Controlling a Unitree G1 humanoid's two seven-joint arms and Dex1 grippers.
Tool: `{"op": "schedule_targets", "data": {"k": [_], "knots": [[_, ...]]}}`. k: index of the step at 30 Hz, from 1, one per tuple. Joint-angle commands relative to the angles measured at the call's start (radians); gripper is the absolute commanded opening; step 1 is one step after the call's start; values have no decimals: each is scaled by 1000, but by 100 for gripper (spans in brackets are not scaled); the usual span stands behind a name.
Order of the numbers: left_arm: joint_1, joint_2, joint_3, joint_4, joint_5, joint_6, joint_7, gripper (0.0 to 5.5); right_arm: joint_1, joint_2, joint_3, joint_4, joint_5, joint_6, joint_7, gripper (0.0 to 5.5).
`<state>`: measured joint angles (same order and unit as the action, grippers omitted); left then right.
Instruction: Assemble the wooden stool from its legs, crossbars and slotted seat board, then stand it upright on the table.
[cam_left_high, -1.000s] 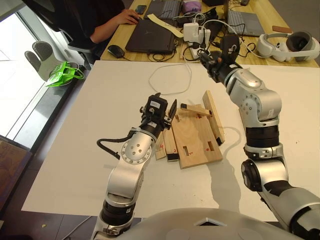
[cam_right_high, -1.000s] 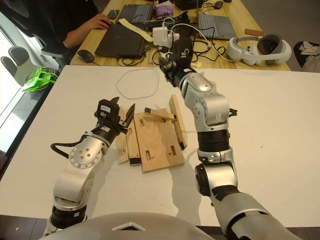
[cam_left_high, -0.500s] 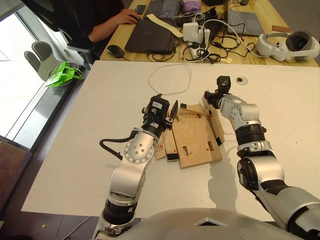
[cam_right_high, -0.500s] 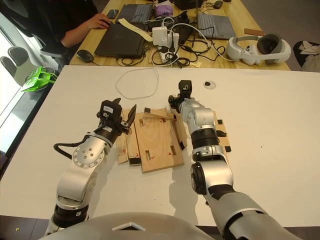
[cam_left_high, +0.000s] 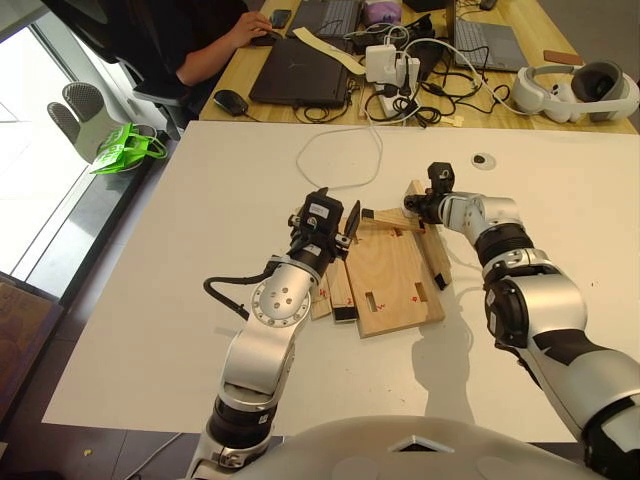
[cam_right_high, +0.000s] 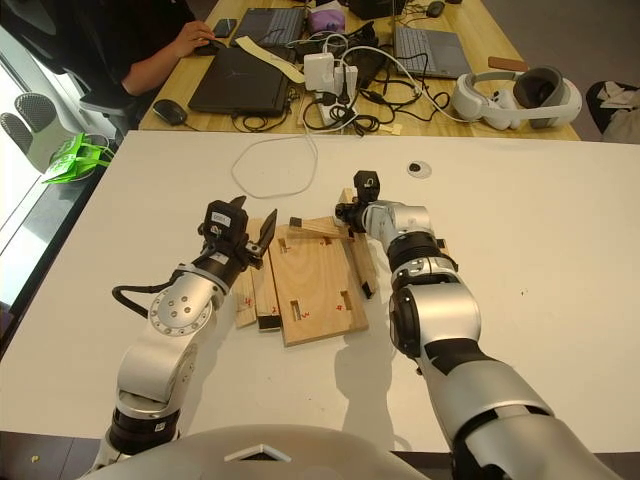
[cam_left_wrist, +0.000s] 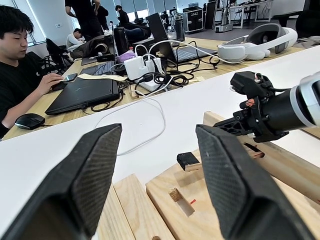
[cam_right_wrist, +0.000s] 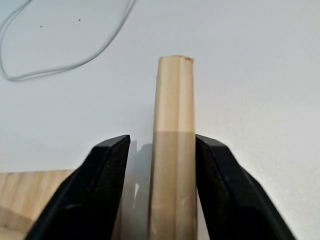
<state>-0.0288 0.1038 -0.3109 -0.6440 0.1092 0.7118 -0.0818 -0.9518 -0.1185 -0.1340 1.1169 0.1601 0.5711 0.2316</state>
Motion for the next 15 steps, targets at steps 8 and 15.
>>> {"op": "schedule_targets", "data": {"k": [8,15], "knots": [[-13,-4,2,17,9,-11,2,273,-44,-27,12,94,-42,-29,51,103],[-15,3,12,11,8,-8,-3,273,-81,-21,-80,65,32,-119,11,102]]}}
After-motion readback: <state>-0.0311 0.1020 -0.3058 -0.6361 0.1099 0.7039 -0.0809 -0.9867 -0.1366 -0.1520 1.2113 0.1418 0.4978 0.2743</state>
